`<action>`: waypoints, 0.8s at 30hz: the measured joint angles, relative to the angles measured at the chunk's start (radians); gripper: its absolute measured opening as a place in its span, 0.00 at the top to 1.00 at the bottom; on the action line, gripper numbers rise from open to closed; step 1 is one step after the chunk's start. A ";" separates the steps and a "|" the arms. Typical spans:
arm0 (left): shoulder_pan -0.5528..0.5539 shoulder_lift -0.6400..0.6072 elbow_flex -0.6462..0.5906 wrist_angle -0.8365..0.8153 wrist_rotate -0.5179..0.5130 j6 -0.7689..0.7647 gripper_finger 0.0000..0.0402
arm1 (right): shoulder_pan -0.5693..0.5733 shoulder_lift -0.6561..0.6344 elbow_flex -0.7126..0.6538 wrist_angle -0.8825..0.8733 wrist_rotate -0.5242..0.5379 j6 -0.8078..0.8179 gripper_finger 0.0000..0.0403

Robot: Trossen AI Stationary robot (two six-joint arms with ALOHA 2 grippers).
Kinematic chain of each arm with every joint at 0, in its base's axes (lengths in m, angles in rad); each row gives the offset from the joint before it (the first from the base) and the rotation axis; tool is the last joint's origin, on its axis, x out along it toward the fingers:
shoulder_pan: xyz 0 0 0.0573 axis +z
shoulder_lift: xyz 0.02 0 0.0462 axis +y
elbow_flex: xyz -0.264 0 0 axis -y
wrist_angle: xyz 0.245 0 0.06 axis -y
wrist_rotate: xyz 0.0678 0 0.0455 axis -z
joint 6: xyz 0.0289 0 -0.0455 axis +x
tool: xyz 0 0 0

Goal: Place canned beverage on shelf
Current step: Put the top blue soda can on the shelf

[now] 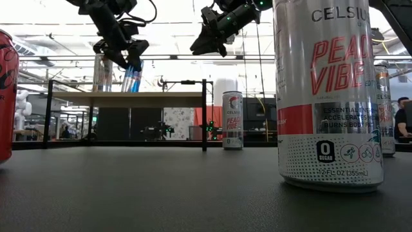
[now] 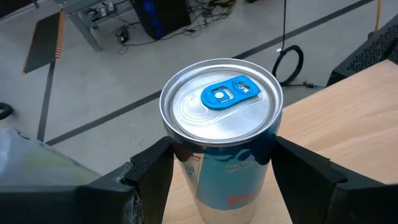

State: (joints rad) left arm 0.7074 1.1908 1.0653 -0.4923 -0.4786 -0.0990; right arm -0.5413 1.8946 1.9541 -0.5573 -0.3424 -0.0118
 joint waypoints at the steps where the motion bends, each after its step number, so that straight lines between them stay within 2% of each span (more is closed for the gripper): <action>1: 0.000 0.000 0.000 0.000 0.000 0.000 0.38 | 0.000 0.000 0.000 0.000 0.000 0.000 0.77; 14: 0.000 -0.001 0.000 -0.015 -0.001 -0.025 0.38 | 0.000 0.000 0.000 0.000 0.000 0.000 0.77; 24: 0.000 -0.001 0.000 -0.032 -0.041 0.002 0.20 | 0.000 0.000 0.000 0.000 0.000 0.000 0.77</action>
State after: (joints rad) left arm 0.7074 1.1900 1.0657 -0.5245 -0.5195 -0.0973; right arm -0.5411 1.8946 1.9541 -0.5572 -0.3423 -0.0119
